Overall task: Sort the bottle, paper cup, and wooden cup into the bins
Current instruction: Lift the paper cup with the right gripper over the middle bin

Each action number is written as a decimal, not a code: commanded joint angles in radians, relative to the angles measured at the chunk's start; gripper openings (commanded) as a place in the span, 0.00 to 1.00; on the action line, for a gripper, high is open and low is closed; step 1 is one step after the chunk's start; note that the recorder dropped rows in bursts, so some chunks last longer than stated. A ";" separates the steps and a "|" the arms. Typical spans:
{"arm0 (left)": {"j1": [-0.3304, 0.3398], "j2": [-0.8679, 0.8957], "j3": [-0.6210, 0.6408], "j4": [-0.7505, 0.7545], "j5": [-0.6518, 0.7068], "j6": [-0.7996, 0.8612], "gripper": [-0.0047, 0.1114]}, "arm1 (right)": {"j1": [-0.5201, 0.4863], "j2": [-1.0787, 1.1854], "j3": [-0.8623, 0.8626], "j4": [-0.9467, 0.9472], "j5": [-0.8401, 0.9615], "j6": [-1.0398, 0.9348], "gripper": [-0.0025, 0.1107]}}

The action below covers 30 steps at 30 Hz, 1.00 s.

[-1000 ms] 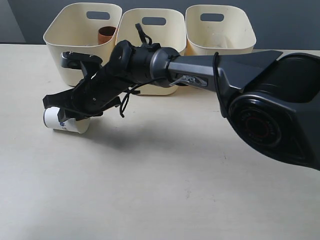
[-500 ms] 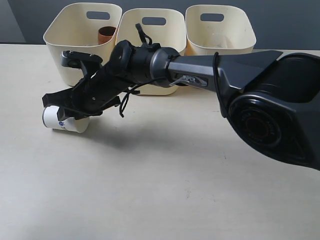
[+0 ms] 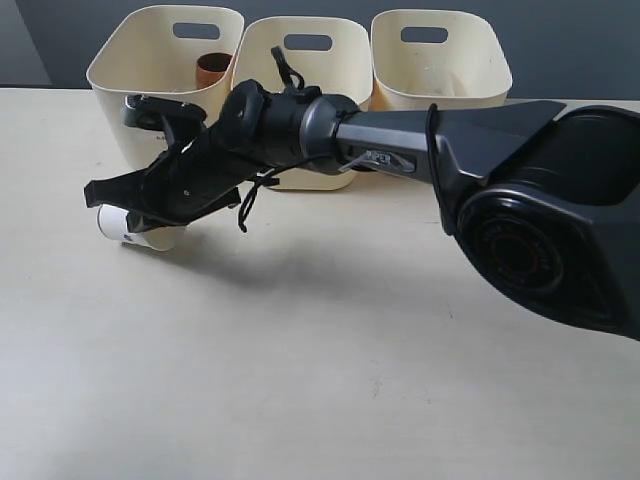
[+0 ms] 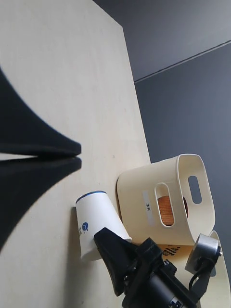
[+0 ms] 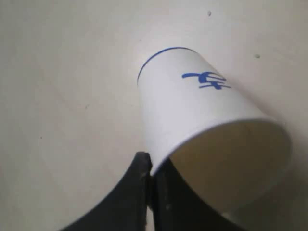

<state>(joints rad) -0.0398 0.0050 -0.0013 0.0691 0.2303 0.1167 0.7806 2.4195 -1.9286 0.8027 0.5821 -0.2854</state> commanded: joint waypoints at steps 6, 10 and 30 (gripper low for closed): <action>-0.003 -0.005 0.001 0.000 -0.005 -0.002 0.04 | -0.013 -0.128 -0.002 -0.061 0.042 -0.003 0.02; -0.003 -0.005 0.001 0.000 -0.005 -0.002 0.04 | -0.013 -0.277 -0.002 -0.197 0.040 0.013 0.02; -0.003 -0.005 0.001 0.000 -0.005 -0.002 0.04 | -0.219 -0.421 0.009 -0.883 0.082 0.576 0.02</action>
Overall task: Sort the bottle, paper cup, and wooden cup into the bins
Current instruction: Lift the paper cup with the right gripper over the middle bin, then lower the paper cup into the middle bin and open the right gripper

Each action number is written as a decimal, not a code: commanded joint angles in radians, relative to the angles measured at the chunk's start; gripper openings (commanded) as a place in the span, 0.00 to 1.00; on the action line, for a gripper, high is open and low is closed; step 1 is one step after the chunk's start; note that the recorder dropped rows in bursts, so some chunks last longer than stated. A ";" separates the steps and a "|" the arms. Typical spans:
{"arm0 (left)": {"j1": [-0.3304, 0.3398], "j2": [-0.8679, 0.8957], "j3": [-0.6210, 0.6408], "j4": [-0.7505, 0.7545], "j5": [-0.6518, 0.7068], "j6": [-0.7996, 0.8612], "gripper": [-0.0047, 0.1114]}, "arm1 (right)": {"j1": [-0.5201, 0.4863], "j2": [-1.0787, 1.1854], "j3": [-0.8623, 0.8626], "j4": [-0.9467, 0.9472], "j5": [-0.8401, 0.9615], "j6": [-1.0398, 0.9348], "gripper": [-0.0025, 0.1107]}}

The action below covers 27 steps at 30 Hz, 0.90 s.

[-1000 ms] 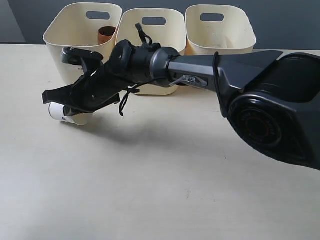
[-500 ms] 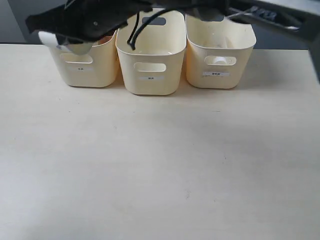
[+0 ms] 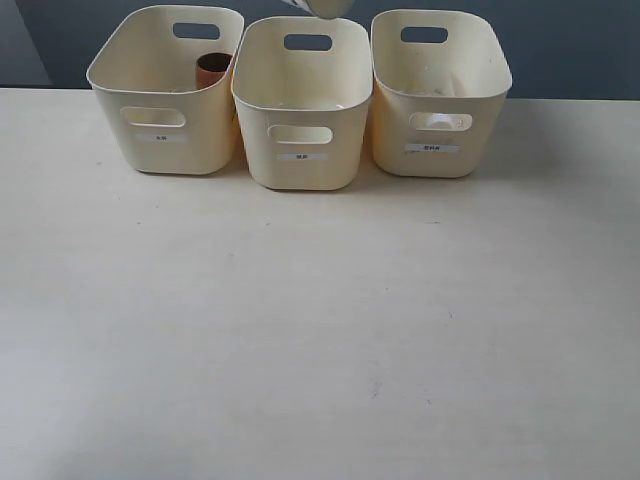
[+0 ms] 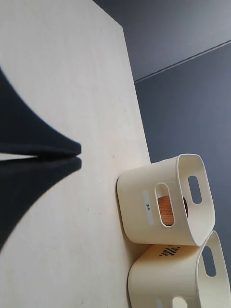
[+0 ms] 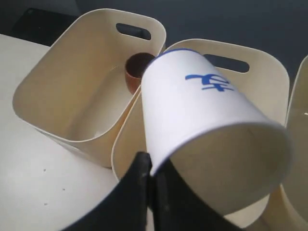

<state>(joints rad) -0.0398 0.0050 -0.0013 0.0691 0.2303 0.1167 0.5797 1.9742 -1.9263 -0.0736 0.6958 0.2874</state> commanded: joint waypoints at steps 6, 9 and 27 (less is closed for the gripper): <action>-0.003 -0.005 0.001 0.000 -0.005 -0.002 0.04 | -0.021 0.105 0.007 -0.008 -0.128 0.010 0.02; -0.003 -0.005 0.001 0.000 -0.005 -0.002 0.04 | -0.021 0.131 0.007 -0.008 -0.149 0.046 0.02; -0.003 -0.005 0.001 0.000 -0.005 -0.002 0.04 | -0.021 0.179 0.007 -0.031 -0.179 0.050 0.02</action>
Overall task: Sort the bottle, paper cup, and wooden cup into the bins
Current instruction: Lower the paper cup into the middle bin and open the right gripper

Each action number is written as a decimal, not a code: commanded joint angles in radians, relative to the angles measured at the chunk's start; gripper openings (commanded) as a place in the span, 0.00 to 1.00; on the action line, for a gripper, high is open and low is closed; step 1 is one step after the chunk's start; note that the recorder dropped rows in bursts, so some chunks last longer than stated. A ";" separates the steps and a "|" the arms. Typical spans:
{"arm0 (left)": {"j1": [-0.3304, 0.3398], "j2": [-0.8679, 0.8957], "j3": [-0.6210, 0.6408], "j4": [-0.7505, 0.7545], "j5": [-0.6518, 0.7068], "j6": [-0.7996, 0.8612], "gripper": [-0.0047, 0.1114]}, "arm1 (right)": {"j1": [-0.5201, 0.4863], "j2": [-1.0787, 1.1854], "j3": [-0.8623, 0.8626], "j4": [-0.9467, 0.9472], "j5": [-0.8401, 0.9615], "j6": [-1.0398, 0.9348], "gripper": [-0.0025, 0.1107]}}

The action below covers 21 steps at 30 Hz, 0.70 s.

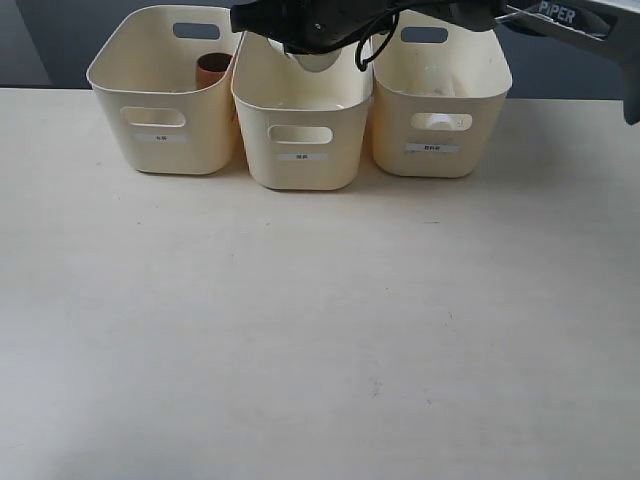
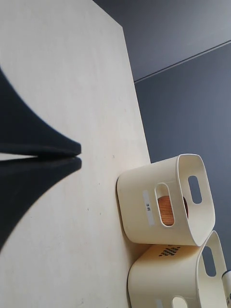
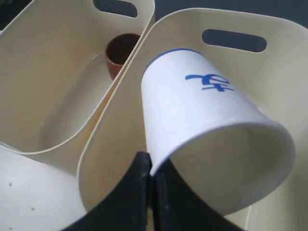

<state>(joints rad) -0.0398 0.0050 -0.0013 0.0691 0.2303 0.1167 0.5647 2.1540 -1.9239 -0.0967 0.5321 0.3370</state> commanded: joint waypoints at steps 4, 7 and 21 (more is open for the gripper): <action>-0.003 -0.005 0.001 0.000 -0.005 -0.002 0.04 | -0.006 0.000 0.004 -0.008 -0.013 -0.004 0.08; -0.003 -0.005 0.001 0.000 -0.005 -0.002 0.04 | -0.006 0.000 0.004 -0.008 -0.011 -0.004 0.28; -0.003 -0.005 0.001 0.000 -0.005 -0.002 0.04 | -0.006 0.000 0.004 -0.035 0.081 -0.004 0.59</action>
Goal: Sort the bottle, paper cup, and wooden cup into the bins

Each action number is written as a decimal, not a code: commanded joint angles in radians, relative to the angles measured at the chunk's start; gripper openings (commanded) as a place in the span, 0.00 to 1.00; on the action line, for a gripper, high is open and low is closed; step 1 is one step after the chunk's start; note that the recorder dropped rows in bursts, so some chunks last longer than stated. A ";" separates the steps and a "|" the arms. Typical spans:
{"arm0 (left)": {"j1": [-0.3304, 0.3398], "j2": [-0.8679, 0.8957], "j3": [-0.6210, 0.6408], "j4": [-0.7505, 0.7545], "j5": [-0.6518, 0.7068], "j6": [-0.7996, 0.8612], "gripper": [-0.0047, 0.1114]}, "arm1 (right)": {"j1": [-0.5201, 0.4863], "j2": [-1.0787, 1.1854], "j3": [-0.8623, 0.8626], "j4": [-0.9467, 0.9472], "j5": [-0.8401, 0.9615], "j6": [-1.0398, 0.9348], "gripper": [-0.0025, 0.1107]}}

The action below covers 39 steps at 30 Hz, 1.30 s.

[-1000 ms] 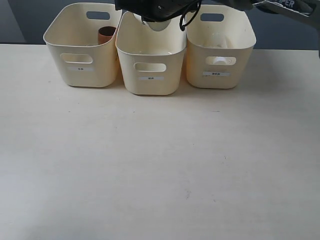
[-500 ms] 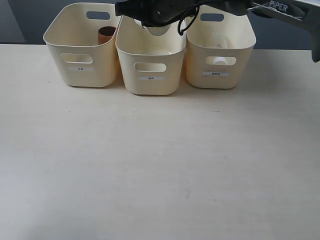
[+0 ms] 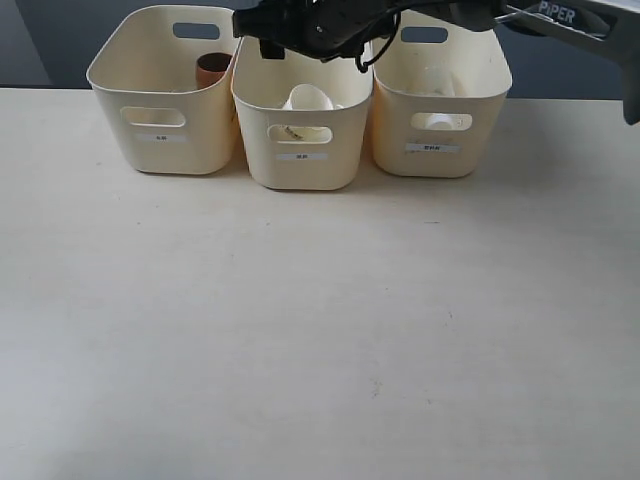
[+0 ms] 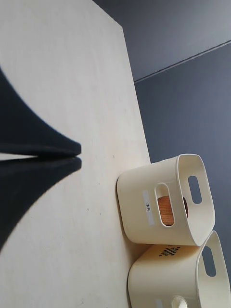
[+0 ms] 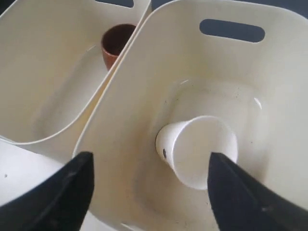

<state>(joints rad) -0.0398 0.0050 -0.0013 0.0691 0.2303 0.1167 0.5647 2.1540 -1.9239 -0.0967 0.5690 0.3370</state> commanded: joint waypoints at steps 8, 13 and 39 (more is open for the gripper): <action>-0.003 -0.005 0.001 0.000 -0.005 -0.002 0.04 | -0.006 -0.028 0.004 -0.041 0.083 -0.004 0.59; -0.003 -0.005 0.001 0.000 -0.005 -0.002 0.04 | -0.006 -0.084 0.004 -0.146 0.158 0.040 0.56; -0.003 -0.005 0.001 0.000 -0.005 -0.002 0.04 | -0.006 -0.432 0.056 -0.492 0.652 0.205 0.56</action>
<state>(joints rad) -0.0398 0.0050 -0.0013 0.0691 0.2303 0.1167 0.5647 1.7711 -1.8944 -0.5892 1.2141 0.5471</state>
